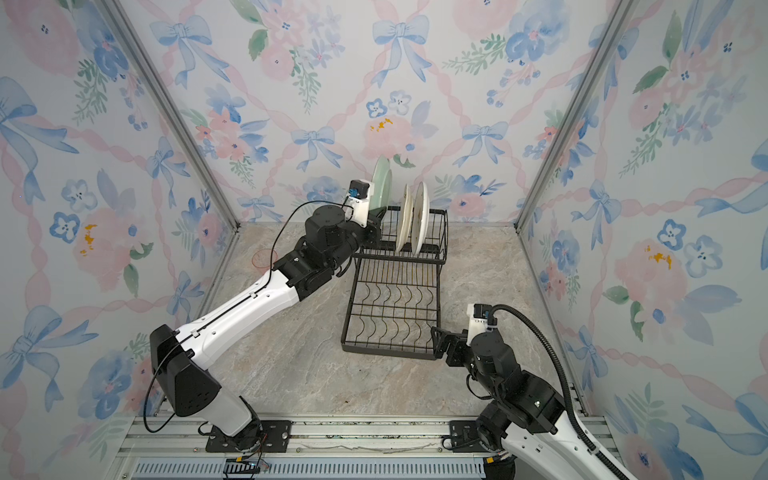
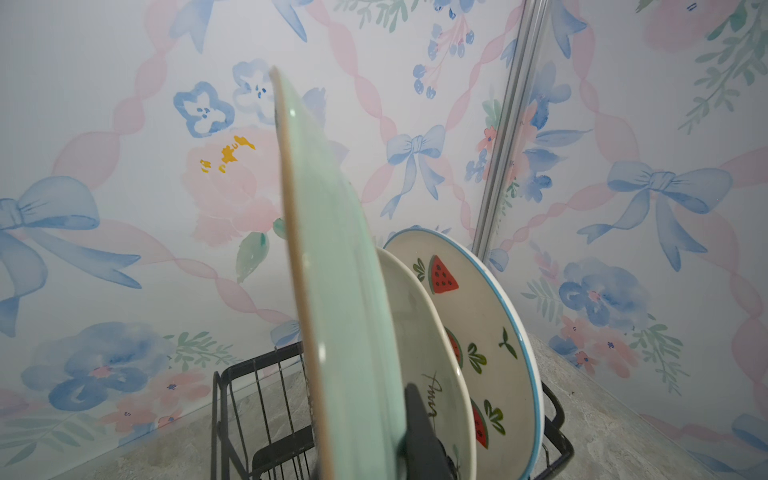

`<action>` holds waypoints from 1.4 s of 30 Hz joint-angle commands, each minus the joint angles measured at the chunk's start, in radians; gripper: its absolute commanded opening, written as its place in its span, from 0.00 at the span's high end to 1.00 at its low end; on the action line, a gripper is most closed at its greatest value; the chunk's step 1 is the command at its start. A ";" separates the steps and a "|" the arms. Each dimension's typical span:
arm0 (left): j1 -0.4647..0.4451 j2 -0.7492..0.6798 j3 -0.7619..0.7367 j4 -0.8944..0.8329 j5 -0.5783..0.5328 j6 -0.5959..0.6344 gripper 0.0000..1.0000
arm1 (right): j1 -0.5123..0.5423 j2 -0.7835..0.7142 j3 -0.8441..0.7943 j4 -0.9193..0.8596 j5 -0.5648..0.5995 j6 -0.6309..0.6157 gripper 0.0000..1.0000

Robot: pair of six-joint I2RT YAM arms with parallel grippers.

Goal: Unload the mixed dishes from the dish rack
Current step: 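Lift the green plate up out of the rack with the left gripper, then carry the green plate down toward the right gripper while the right gripper reaches in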

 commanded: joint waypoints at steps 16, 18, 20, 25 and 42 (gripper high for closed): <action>-0.070 -0.479 -0.364 0.157 -0.043 0.004 1.00 | -0.010 0.118 0.093 0.027 -0.004 -0.019 0.03; -0.072 -0.535 -0.420 0.157 -0.052 0.001 1.00 | -0.010 0.130 0.105 0.022 -0.006 -0.021 0.03; -0.072 -0.584 -0.464 0.152 -0.054 -0.012 1.00 | -0.008 0.139 0.120 0.011 -0.006 -0.024 0.03; -0.073 -0.670 -0.517 0.082 -0.021 -0.022 1.00 | -0.008 0.150 0.152 -0.011 0.003 -0.026 0.03; -0.077 -0.794 -0.674 -0.095 0.148 -0.001 1.00 | -0.008 0.175 0.218 0.018 -0.045 0.118 0.03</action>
